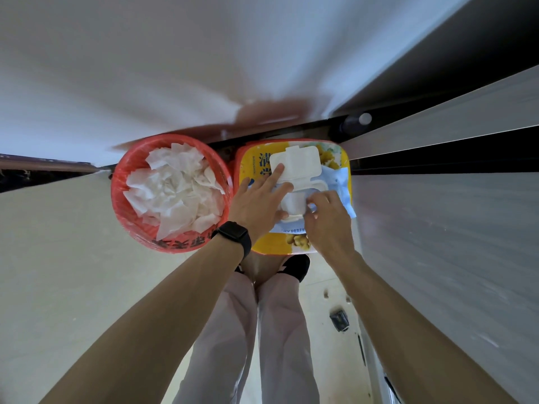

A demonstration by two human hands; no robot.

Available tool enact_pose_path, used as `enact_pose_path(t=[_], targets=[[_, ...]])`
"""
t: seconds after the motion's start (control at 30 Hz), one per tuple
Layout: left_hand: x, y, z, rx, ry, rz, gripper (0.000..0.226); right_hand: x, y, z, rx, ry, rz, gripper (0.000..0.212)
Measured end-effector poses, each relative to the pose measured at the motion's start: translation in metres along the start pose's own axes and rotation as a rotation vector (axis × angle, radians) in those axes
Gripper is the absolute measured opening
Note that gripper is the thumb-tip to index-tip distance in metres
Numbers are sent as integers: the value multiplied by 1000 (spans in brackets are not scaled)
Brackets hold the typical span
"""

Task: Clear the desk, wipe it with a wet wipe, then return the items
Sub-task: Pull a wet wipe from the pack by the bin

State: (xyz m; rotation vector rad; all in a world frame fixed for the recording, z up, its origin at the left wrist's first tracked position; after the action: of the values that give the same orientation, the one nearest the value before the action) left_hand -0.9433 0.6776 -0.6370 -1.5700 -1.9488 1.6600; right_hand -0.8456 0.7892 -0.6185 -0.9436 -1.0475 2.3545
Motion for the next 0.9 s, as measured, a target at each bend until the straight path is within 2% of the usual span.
enact_pose_path(t=[0.1, 0.23, 0.27, 0.4, 0.6, 0.73, 0.8, 0.9], targets=[[1, 1, -2, -3, -10, 1, 51, -2, -4, 5, 6, 4, -44, 15], [1, 0, -4, 25, -22, -10, 50, -21, -32, 11, 164, 97, -91, 10], [1, -2, -5, 27, -21, -16, 49, -29, -43, 7, 226, 136, -120, 6], [-2, -6, -8, 24, -34, -13, 49, -66, -74, -16, 565, 373, -185, 9], [0, -11, -16, 54, -58, 5, 53, -109, -75, -33, 831, 607, -421, 18], [1, -7, -16, 83, -81, -3, 53, -117, -94, -44, 1030, 798, -717, 22], [-1, -7, -17, 116, -42, -33, 48, -114, -94, -51, 1073, 891, -668, 17], [-11, -3, -19, 195, 132, -133, 30, -107, -81, -58, 1025, 983, -324, 7]])
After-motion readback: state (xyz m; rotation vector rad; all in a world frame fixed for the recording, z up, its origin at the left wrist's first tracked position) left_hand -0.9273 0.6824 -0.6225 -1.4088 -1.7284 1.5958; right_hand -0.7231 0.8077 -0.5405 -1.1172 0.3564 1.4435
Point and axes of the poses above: each hand's wrist, its own x-axis towards the middle knuckle, its own y-axis out of the palm, z = x × y, the point moved 6 cm from there along x, towards the middle knuckle, and after that the axes turned 1 degree about y, right-handed, at the moved point
